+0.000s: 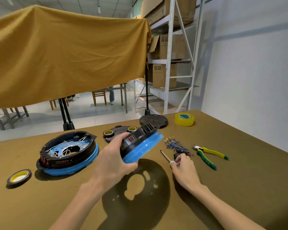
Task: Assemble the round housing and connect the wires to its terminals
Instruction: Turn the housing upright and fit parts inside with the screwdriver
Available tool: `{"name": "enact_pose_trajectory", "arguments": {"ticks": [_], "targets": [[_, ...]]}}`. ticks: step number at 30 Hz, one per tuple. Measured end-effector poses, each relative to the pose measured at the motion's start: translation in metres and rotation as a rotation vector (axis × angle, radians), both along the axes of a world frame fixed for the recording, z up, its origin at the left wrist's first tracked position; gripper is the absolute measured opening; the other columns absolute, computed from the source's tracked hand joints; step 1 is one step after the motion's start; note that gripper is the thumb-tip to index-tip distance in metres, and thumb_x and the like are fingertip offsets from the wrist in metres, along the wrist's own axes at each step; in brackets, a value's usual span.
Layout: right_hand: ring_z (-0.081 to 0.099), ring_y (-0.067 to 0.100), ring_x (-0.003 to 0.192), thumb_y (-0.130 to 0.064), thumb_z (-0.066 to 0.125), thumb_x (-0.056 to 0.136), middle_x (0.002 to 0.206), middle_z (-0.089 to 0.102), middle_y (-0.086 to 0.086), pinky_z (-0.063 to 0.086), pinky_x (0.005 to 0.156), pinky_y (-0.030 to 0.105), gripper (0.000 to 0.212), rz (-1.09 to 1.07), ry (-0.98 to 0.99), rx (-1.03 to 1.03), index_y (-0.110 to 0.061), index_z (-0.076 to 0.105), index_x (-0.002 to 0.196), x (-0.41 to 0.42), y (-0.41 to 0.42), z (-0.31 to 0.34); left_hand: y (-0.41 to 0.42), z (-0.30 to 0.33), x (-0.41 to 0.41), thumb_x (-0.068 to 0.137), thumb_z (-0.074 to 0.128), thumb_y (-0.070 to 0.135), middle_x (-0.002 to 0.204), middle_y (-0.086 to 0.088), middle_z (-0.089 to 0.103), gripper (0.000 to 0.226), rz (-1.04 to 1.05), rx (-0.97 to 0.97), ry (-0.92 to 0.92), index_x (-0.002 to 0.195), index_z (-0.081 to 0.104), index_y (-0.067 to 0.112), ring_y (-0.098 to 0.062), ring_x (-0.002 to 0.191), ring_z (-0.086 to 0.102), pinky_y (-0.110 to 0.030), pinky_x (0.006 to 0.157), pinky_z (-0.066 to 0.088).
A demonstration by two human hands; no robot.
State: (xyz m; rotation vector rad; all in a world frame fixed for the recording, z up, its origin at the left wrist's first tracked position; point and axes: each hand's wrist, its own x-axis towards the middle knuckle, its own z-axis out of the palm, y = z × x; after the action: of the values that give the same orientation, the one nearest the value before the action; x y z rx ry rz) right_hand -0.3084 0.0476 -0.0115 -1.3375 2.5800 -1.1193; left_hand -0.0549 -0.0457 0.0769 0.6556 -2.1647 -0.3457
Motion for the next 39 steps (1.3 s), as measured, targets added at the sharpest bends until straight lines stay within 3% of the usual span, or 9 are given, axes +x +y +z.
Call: {"name": "enact_pose_trajectory", "arguments": {"ticks": [4,6,11,16,21,26,30,34,39], "targets": [[0.06,0.018,0.089,-0.032,0.04,0.109,0.095,0.062,0.0,0.045,0.071,0.031,0.018,-0.021,-0.464,-0.424,-0.024,0.053,0.1,0.01,-0.014,0.038,0.014,-0.031,-0.003,0.064,0.085,0.037,0.133,0.022,0.055,0.093,-0.166,-0.132,-0.176,0.146,0.042,0.034,0.017,0.121,0.045,-0.005,0.098,0.038],[0.059,0.01,0.097,-0.04,0.04,0.108,0.103,0.062,-0.006,0.042,0.074,0.026,0.021,0.026,-0.581,-0.396,-0.025,0.055,0.109,0.011,-0.016,0.054,0.016,-0.048,-0.002,0.064,0.087,0.039,0.139,0.017,0.055,0.094,-0.193,-0.217,-0.244,0.147,0.043,0.032,0.006,0.128,0.043,-0.017,0.112,0.034],[0.05,0.005,0.113,-0.036,0.058,0.102,0.127,0.054,-0.007,0.034,0.095,0.02,0.03,0.264,-0.205,-0.023,-0.021,0.063,0.128,0.025,-0.01,0.037,0.011,-0.077,0.004,0.067,0.085,0.058,0.131,0.012,0.061,0.093,-0.207,-0.394,-0.362,0.146,0.046,0.028,-0.006,0.122,0.053,-0.022,0.112,0.035],[0.054,0.011,0.108,-0.025,0.06,0.1,0.134,0.052,0.0,0.036,0.082,0.011,0.027,0.328,-0.154,0.057,-0.018,0.061,0.126,0.031,-0.006,0.024,0.012,-0.096,0.015,0.08,0.068,0.065,0.114,0.014,0.068,0.068,-0.185,-0.399,-0.375,0.135,0.053,0.028,-0.001,0.107,0.055,-0.018,0.097,0.05],[0.046,0.015,0.135,-0.036,0.06,0.1,0.143,0.051,-0.001,0.034,0.115,0.033,0.025,0.476,0.274,0.024,-0.02,0.067,0.119,0.043,-0.002,0.041,0.006,-0.086,0.013,0.083,0.066,0.065,0.113,0.02,0.065,0.049,-0.157,-0.229,-0.334,0.121,0.064,0.033,0.001,0.109,0.054,-0.017,0.1,0.043],[0.061,0.012,0.081,-0.056,0.068,0.087,0.093,0.067,-0.005,0.054,0.072,0.039,0.033,0.861,0.173,0.414,-0.024,0.073,0.096,0.052,0.006,0.063,-0.006,-0.077,0.008,0.078,0.044,0.082,0.095,0.021,0.064,0.057,-0.139,-0.124,-0.526,0.102,0.069,0.037,0.0,0.089,0.057,-0.02,0.086,0.048],[0.058,0.016,0.076,-0.04,0.072,0.091,0.087,0.066,-0.001,0.05,0.068,0.038,0.021,0.914,0.291,0.445,-0.02,0.072,0.094,0.051,0.0,0.067,-0.011,-0.075,0.007,0.077,0.048,0.08,0.084,0.018,0.061,0.055,-0.139,-0.103,-0.55,0.096,0.072,0.035,-0.004,0.078,0.056,-0.025,0.071,0.053],[0.058,0.013,0.071,-0.038,0.071,0.094,0.081,0.07,-0.004,0.042,0.06,0.024,0.017,0.94,0.284,0.55,-0.022,0.075,0.099,0.049,-0.011,0.077,-0.011,-0.079,0.01,0.08,0.043,0.082,0.086,0.018,0.063,0.059,-0.141,-0.107,-0.549,0.099,0.072,0.035,-0.004,0.08,0.057,-0.02,0.076,0.049],[0.058,0.015,0.07,-0.038,0.069,0.095,0.082,0.068,-0.003,0.043,0.061,0.027,0.017,0.929,0.306,0.506,-0.021,0.073,0.098,0.048,-0.007,0.071,-0.007,-0.082,0.011,0.083,0.041,0.08,0.09,0.019,0.063,0.055,-0.138,-0.141,-0.515,0.099,0.07,0.036,-0.003,0.08,0.054,-0.017,0.076,0.045]]}}
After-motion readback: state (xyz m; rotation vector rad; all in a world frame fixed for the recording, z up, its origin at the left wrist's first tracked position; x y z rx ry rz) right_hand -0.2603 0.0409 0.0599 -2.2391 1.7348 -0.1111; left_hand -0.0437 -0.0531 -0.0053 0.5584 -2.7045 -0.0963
